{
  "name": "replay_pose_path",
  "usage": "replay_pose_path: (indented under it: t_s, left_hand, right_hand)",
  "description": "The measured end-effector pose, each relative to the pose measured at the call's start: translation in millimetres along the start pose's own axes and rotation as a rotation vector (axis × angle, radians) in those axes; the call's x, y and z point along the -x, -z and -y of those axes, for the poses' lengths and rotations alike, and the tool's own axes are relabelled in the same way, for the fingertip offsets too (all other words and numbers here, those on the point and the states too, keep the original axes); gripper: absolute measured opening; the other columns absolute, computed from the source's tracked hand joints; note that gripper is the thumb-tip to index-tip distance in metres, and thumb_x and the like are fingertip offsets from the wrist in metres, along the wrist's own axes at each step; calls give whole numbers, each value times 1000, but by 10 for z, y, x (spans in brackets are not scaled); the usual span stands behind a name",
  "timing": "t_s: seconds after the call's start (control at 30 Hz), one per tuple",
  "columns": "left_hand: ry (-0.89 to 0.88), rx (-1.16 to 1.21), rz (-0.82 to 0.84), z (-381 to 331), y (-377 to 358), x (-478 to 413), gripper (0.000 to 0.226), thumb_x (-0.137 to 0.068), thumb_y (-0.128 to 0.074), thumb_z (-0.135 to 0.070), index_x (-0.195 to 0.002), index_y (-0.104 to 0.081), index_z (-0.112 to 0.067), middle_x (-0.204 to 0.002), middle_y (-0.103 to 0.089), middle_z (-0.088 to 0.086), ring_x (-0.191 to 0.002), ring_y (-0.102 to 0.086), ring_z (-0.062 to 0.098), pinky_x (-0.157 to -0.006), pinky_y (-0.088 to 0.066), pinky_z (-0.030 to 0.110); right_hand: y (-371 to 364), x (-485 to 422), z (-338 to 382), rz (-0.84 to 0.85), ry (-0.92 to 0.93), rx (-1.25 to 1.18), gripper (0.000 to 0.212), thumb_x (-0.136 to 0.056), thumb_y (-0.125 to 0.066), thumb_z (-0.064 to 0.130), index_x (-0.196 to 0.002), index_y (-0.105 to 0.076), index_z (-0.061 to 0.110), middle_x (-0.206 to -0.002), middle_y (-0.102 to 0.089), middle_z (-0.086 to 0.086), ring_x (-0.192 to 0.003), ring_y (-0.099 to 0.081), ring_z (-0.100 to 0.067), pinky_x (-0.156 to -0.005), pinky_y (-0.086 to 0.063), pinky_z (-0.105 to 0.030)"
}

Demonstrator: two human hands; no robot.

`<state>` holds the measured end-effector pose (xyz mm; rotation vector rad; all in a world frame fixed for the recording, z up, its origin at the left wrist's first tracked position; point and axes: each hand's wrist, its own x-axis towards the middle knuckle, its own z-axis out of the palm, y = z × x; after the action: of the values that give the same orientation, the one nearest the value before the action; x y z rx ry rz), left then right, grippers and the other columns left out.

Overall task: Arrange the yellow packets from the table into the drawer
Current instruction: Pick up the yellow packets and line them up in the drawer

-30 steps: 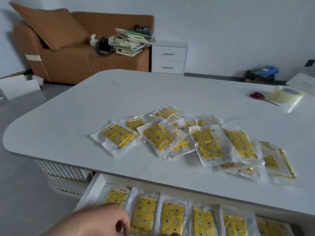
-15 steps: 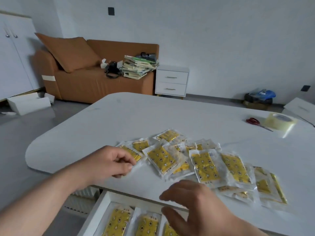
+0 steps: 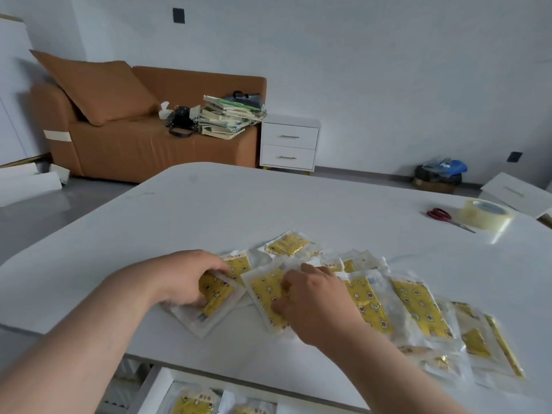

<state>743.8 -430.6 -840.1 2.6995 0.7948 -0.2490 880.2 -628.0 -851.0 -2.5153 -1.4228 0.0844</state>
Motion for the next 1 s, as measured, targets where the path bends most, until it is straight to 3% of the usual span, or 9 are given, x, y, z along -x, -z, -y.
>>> replay_pose_path:
  t_s: [0.13, 0.3, 0.4, 0.47, 0.63, 0.73, 0.87, 0.93, 1.0]
  left_hand:
    - [24, -80, -22, -26, 21, -1, 65, -73, -78, -34, -131, -50, -42, -122, -48, -17, -117, -49, 10, -101, -43, 30]
    - [73, -134, -21, -50, 59, 38, 42, -60, -82, -52, -86, -52, -39, -96, -46, -16, -95, -53, 13, -85, -49, 32]
    - [86, -111, -35, -89, 95, 68, 37, -61, -84, -45, -80, -57, -29, -88, -57, -11, -80, -58, 11, -69, -51, 28]
    - [88, -83, -36, -121, 129, 91, 30, -65, -83, -36, -73, -55, -26, -77, -59, -9, -66, -55, 9, -55, -41, 25]
    - [81, -13, -106, -170, 306, 89, 25, -71, -81, -35, -72, -59, -23, -75, -67, -4, -68, -65, 15, -61, -51, 32]
    - [52, 183, -216, -240, 419, 79, 22, -73, -82, -29, -73, -64, -17, -69, -70, 1, -63, -68, 16, -56, -51, 32]
    - [68, 615, -287, -290, 448, 2, 9, -81, -77, -15, -85, -71, -11, -74, -76, 2, -70, -73, 21, -72, -59, 38]
    - [139, 814, -280, -273, 429, -56, 7, -85, -71, -8, -91, -70, -5, -80, -76, 11, -76, -73, 30, -77, -59, 46]
    - [248, 984, -272, -246, 411, -126, 5, -85, -69, -1, -90, -67, 1, -75, -75, 16, -67, -72, 31, -70, -60, 46]
  right_hand:
    - [53, 20, 78, 0, -68, 24, 53, -86, -60, 52, -127, -44, 22, -123, -56, -2, -118, -47, -27, -98, -39, -37]
    - [88, 12, 103, 58, -195, -1, 49, -82, -68, 37, -118, -42, 15, -115, -54, -6, -111, -50, -28, -90, -41, -36]
    - [118, 27, 87, 65, -232, -108, 43, -82, -70, 28, -116, -47, 15, -114, -55, -5, -96, -50, -22, -77, -39, -27]
    - [132, 34, 65, 47, -240, -160, 41, -81, -72, 27, -113, -49, 16, -110, -55, -4, -90, -50, -20, -73, -39, -26]
    - [159, 42, 17, 15, -269, -251, 43, -81, -75, 25, -111, -45, 17, -92, -56, 3, -84, -55, -18, -71, -50, -30]
    - [210, 30, -28, 69, -341, -417, 48, -78, -80, 24, -117, -53, 16, -98, -63, 2, -82, -61, -17, -66, -50, -27]
    - [434, -10, -248, 36, -398, -621, 14, -75, -79, 20, -86, -72, 15, -74, -73, -2, -62, -64, -15, -59, -48, -23]
    - [572, -19, -420, -23, -427, -747, 8, -76, -79, 17, -81, -73, 19, -72, -76, -1, -68, -71, -20, -71, -57, -30]
    - [707, -3, -586, -72, -440, -903, 11, -77, -76, 5, -80, -73, 15, -74, -77, -7, -72, -74, -29, -79, -60, -46]
